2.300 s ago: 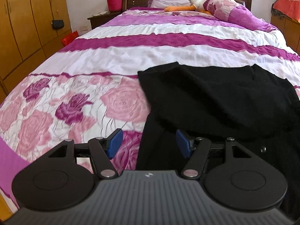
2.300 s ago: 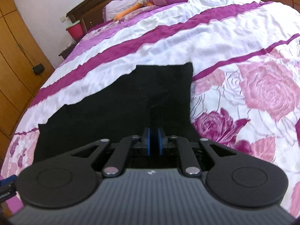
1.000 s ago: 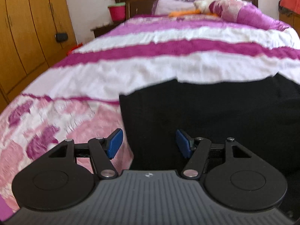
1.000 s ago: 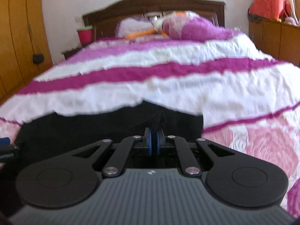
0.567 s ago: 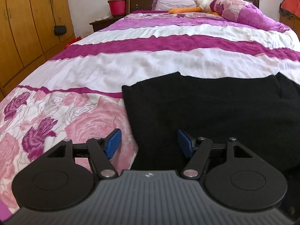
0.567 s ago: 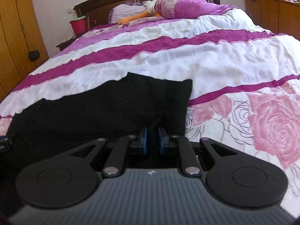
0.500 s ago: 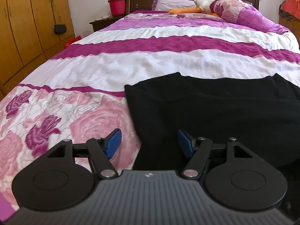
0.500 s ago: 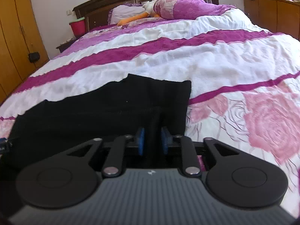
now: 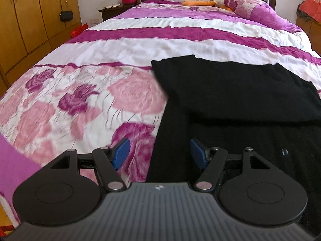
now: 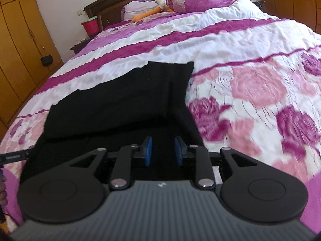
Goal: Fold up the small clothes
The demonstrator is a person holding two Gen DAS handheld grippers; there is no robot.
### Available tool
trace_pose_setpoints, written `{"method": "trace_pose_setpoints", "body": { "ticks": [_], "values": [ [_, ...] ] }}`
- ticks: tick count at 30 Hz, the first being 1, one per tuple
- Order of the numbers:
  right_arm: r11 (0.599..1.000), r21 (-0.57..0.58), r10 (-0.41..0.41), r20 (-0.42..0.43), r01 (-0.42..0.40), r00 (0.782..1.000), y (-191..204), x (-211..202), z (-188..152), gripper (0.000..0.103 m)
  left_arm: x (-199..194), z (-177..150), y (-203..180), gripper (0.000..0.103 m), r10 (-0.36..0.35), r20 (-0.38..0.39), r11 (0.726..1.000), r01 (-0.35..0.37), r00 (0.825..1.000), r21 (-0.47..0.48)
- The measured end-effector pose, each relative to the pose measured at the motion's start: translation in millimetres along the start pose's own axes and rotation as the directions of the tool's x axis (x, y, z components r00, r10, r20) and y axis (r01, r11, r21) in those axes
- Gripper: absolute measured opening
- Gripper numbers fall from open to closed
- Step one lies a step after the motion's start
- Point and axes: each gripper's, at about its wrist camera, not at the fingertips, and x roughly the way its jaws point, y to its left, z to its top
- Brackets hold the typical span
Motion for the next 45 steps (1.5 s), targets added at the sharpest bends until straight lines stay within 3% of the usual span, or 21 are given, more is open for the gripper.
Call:
{"method": "trace_pose_setpoints", "body": {
  "ticks": [4,14,15,17,19,23,30,32,39,45],
  "values": [
    [1.000,0.006,0.020,-0.017,-0.020,1.000,-0.2,-18.8,-20.6,0.028,-22.4,-17.1,8.7,0.071,-0.013,0.000,1.000,0.013,1.000,-0.021],
    [0.999,-0.015,-0.033,-0.008,0.033,0.999,9.3,-50.4,-60.4,0.029,-59.5,-65.1,29.1,0.071,-0.036,-0.026,0.998,0.034,0.999,-0.059],
    [0.999,-0.017,-0.040,-0.010,0.040,0.999,10.7,-52.0,-64.4,0.031,-61.5,-70.5,31.3,0.071,-0.037,-0.030,0.997,0.035,0.999,-0.064],
    [0.998,-0.022,-0.055,-0.003,0.055,0.998,14.5,-54.5,-72.9,0.048,-65.5,-81.5,33.9,0.071,-0.046,-0.039,0.996,0.043,0.998,-0.072],
    [0.997,-0.037,-0.069,0.003,0.069,0.998,19.3,-57.0,-81.4,0.051,-69.0,-92.3,35.7,0.072,-0.060,-0.046,0.995,0.056,0.997,-0.083],
    [0.994,-0.059,-0.089,-0.023,0.087,0.996,29.8,-49.6,-93.1,0.051,-72.0,-107.5,33.6,0.072,-0.084,-0.056,0.994,0.080,0.995,-0.078],
    [0.956,-0.195,-0.230,-0.026,0.221,0.973,40.9,-38.6,-113.7,0.051,-73.2,-122.4,29.4,0.072,-0.088,-0.060,0.995,0.085,0.994,-0.052],
    [0.939,-0.206,-0.287,-0.020,0.277,0.958,36.1,-42.5,-117.0,0.051,-73.6,-125.6,30.8,0.072,-0.089,-0.060,0.995,0.086,0.994,-0.051],
    [0.954,-0.126,-0.276,-0.016,0.271,0.961,5.0,-65.9,-125.9,0.051,-69.9,-133.2,26.7,0.073,-0.082,-0.073,0.997,0.080,0.994,-0.021],
    [0.963,-0.088,-0.258,-0.017,0.256,0.966,-7.7,-75.2,-128.8,0.051,-72.0,-140.6,27.3,0.074,-0.162,-0.105,0.987,0.159,0.981,-0.035]
  ]
}}
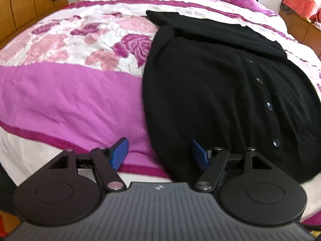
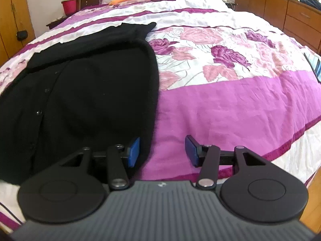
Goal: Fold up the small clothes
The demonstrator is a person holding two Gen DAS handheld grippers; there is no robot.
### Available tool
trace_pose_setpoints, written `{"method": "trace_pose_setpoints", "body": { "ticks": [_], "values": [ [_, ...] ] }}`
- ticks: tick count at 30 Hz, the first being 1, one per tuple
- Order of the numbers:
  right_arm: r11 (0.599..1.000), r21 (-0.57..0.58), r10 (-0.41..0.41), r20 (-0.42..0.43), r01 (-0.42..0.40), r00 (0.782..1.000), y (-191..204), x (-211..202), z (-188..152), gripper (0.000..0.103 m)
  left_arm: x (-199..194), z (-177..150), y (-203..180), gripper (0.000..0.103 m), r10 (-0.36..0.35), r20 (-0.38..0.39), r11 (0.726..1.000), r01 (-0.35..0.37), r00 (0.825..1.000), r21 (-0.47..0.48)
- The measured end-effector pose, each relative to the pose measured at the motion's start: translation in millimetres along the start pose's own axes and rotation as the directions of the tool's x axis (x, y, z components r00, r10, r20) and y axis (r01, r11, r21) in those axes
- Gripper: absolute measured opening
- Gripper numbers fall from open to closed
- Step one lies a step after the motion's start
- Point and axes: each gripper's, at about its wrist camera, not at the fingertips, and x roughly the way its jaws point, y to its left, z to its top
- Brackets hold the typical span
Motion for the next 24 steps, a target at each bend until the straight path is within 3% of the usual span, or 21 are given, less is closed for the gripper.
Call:
{"method": "trace_pose_setpoints", "body": {
  "ticks": [7,12,16,20,24],
  "values": [
    [1.000,0.011,-0.017,-0.003,0.017,1.000,-9.6,-6.2,-4.1,0.051,-6.1,-17.1,-12.7,0.075,-0.035,-0.008,0.997,0.035,0.999,0.062],
    [0.998,0.060,0.001,0.003,-0.001,1.000,-15.0,-16.8,-2.0,0.051,1.4,-13.0,-13.5,0.075,-0.050,-0.008,0.998,0.050,0.999,0.041],
    [0.996,0.058,0.072,0.030,-0.074,0.997,-10.2,-19.6,3.1,0.052,9.2,-7.5,-12.0,0.074,-0.071,-0.003,0.997,0.071,0.997,0.013],
    [0.989,0.070,0.131,-0.008,-0.130,0.991,-7.8,-2.0,0.2,0.051,11.8,-10.5,-17.5,0.073,-0.078,0.010,0.996,0.078,0.997,0.054],
    [0.989,0.046,0.140,-0.007,-0.139,0.990,-4.8,5.3,-8.1,0.053,12.0,-13.7,-21.7,0.073,-0.101,-0.003,0.992,0.101,0.995,0.069]
  ]
}}
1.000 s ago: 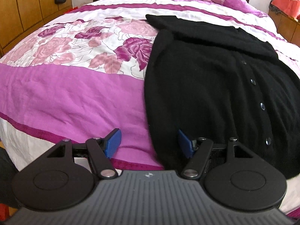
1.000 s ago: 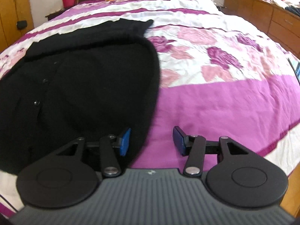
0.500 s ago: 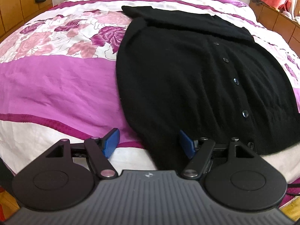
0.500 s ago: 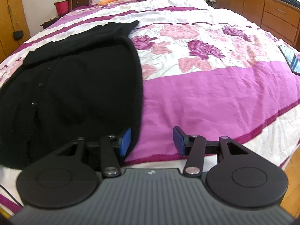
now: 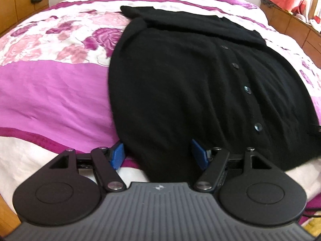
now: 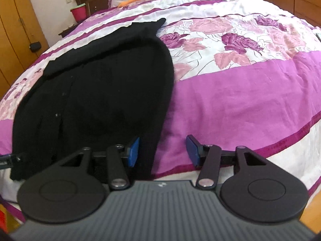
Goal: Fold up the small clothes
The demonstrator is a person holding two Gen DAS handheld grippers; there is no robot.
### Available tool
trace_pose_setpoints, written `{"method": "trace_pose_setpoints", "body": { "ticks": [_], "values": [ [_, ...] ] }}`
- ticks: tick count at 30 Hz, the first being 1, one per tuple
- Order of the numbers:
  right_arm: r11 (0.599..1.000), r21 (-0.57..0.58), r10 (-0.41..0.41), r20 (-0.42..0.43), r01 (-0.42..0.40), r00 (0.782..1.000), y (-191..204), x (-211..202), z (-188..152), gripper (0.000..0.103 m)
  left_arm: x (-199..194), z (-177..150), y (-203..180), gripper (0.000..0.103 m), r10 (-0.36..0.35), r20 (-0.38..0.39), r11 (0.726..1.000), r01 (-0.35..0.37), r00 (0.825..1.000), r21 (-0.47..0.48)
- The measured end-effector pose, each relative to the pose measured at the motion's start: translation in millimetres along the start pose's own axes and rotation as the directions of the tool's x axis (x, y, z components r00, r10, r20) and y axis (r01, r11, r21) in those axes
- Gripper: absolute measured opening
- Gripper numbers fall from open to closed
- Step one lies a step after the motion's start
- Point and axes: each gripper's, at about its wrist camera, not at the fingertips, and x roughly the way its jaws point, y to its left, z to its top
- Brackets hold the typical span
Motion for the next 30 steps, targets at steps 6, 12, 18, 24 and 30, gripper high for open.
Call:
{"method": "trace_pose_setpoints", "body": {
  "ticks": [6,12,18,24,30],
  "values": [
    [0.999,-0.031,0.018,-0.001,-0.018,1.000,-6.3,0.2,-5.5,0.050,1.0,-5.4,-9.4,0.073,-0.020,-0.011,1.000,0.020,1.000,0.020],
    [0.999,0.011,0.038,0.001,-0.038,0.999,2.6,-2.6,-5.8,0.054,11.9,-3.5,-8.5,0.073,-0.006,-0.026,1.000,0.006,1.000,-0.007],
    [0.997,-0.078,0.019,-0.009,-0.019,1.000,13.8,4.8,-12.1,0.048,9.4,-5.7,-15.1,0.066,0.031,-0.009,0.999,-0.030,0.999,0.031],
    [0.998,-0.034,0.051,0.000,-0.051,0.999,-2.5,-1.5,-13.3,0.020,9.5,-5.8,-18.0,0.052,0.022,-0.017,0.999,-0.022,1.000,0.028],
    [0.995,-0.040,0.094,-0.037,-0.095,0.995,-5.1,7.1,-6.4,0.020,15.6,-3.0,-17.1,0.054,0.009,-0.022,1.000,-0.009,1.000,0.016]
  ]
}}
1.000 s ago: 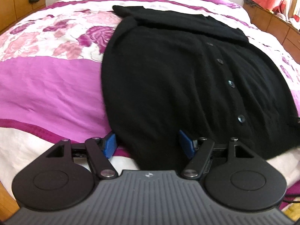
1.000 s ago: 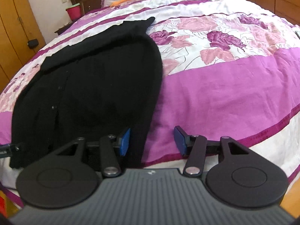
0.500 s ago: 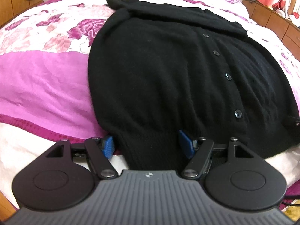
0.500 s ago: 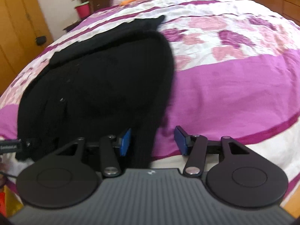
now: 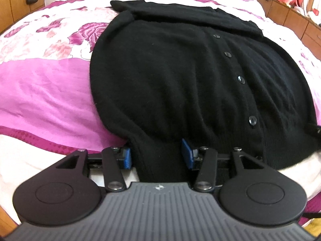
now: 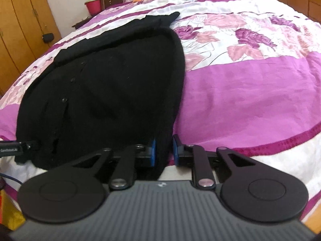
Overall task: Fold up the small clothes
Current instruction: 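Grasp the cardigan hem with both tools and lift it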
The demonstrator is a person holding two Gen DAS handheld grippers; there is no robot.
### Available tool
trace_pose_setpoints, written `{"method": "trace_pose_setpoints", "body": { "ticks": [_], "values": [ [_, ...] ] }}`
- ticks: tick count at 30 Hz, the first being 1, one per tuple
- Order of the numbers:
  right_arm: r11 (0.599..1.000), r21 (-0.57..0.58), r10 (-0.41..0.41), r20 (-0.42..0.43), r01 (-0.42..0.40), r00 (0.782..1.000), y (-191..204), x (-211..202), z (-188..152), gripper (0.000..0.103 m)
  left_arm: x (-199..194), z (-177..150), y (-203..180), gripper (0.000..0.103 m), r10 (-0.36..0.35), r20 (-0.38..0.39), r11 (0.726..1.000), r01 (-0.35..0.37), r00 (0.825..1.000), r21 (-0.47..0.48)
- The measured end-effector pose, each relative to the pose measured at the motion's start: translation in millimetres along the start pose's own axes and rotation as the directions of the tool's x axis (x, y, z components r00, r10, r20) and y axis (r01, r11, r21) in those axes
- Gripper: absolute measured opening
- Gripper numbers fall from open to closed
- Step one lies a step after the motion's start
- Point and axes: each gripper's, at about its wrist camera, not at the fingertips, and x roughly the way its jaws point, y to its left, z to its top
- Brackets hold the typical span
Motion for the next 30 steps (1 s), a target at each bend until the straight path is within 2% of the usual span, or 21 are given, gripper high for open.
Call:
{"method": "trace_pose_setpoints", "body": {
  "ticks": [3,5,8,10,14,18,30],
  "values": [
    [0.999,0.020,0.050,-0.006,-0.050,0.999,-3.1,5.9,1.1,0.020,-0.3,0.6,1.9,0.049,-0.011,0.006,1.000,0.011,1.000,-0.020],
    [0.998,0.021,0.063,-0.001,-0.063,0.998,-3.5,7.0,-0.2,0.020,-1.8,-0.1,3.4,0.033,-0.030,0.008,0.999,0.030,1.000,-0.031],
    [0.997,0.025,0.073,0.001,-0.073,0.997,-3.4,3.3,0.2,0.017,-4.5,0.5,7.4,0.015,-0.071,0.005,0.995,0.071,0.997,-0.069],
    [0.993,0.063,0.104,0.005,-0.105,0.995,-6.3,-0.7,1.7,0.011,-8.9,0.7,10.0,0.011,-0.084,0.011,0.993,0.084,0.996,-0.086],
    [0.972,0.148,0.180,0.051,-0.185,0.982,-14.0,-12.0,6.1,0.010,-22.9,2.5,16.7,0.008,-0.123,0.044,0.983,0.128,0.991,-0.131],
    [0.949,0.199,0.227,0.100,-0.243,0.969,-14.7,-19.8,13.8,0.010,-33.5,9.7,22.3,0.008,-0.100,0.069,0.977,0.111,0.993,-0.181],
    [0.920,0.188,0.301,0.221,-0.343,0.928,-2.6,-32.5,45.1,0.010,-62.3,43.1,20.8,0.008,-0.169,0.180,0.956,0.205,0.969,-0.209]
  ]
}}
